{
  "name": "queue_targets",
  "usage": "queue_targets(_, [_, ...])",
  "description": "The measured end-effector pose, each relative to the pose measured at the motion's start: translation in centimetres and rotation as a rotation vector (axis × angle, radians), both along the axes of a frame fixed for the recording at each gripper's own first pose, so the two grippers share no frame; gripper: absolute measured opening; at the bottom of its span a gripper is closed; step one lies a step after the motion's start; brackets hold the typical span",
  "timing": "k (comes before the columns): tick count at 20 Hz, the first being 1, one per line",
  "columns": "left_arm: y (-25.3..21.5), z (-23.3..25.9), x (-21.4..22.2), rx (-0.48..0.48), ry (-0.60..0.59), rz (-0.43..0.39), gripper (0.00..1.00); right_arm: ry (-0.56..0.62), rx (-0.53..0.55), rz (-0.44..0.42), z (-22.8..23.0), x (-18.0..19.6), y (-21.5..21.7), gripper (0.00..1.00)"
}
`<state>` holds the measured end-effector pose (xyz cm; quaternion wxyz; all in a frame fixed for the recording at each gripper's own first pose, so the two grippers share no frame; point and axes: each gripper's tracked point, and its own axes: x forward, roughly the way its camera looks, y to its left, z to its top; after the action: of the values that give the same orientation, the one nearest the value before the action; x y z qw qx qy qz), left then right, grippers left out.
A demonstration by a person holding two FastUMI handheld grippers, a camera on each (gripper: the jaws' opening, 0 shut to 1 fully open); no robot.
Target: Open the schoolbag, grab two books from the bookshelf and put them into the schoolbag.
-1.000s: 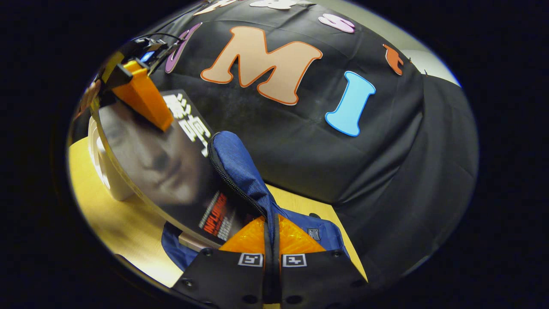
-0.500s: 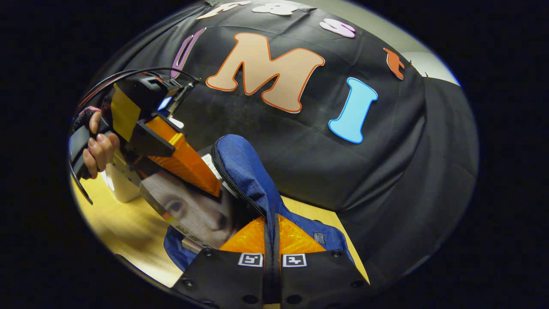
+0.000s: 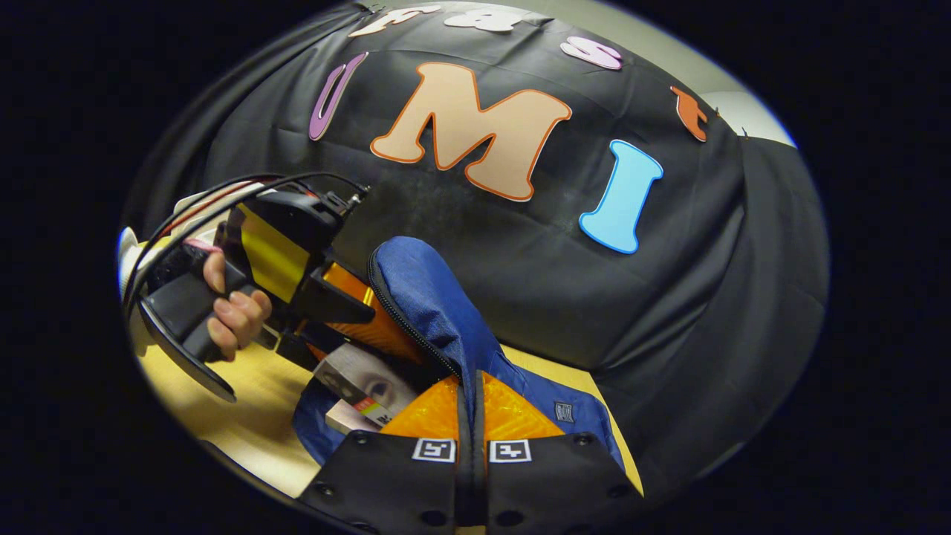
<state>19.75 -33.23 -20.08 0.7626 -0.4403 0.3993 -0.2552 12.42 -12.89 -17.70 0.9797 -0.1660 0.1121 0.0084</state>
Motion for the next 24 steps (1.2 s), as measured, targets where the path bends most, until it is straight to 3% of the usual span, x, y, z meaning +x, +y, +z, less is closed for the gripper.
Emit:
queue_targets(4, [-0.1, -1.3, 0.5, 0.033, 0.021, 0.016, 0.37, 0.004, 0.015, -0.002, -0.1, 0.1, -0.1, 0.0])
queue_targets(5, [0.4, -2.2, 0.5, 0.083, 0.035, 0.03, 0.34, 0.008, 0.019, -0.003, -0.3, 0.1, -0.2, 0.0])
queue_targets(6, [1.1, -2.9, 0.4, 0.137, 0.048, 0.037, 0.41, 0.013, 0.029, -0.001, -0.4, 0.1, -0.2, 0.0])
queue_targets(7, [1.2, -2.3, 0.1, 0.115, 0.052, 0.033, 0.62, 0.02, 0.038, 0.0, -0.5, 0.1, -0.2, 0.0])
queue_targets(9, [1.8, -0.9, 0.3, 0.121, 0.032, 0.054, 0.73, 0.029, 0.052, 0.002, -0.6, 0.0, -0.1, 0.07])
queue_targets(11, [2.5, -0.5, -0.5, 0.207, 0.01, 0.038, 0.87, 0.04, 0.068, 0.013, -0.9, -0.1, 0.3, 0.08])
queue_targets(12, [2.8, -0.3, -1.0, 0.248, 0.005, 0.025, 0.88, 0.046, 0.08, 0.025, -1.1, -0.2, 0.6, 0.15])
queue_targets(13, [3.2, 0.1, -1.5, 0.286, -0.001, 0.016, 0.87, 0.053, 0.094, 0.032, -1.3, -0.4, 0.8, 0.05])
queue_targets(19, [5.8, 2.2, -4.5, 0.516, -0.108, -0.017, 0.88, 0.039, 0.138, 0.043, -0.4, -2.8, 1.9, 0.77])
queue_targets(21, [7.5, 2.8, -6.1, 0.6, -0.148, -0.026, 0.95, 0.034, 0.148, 0.044, 0.1, -3.7, 2.5, 0.98])
queue_targets(24, [8.8, 4.0, -8.2, 0.668, -0.18, -0.028, 0.96, 0.032, 0.183, 0.035, 1.2, -5.1, 2.9, 0.98])
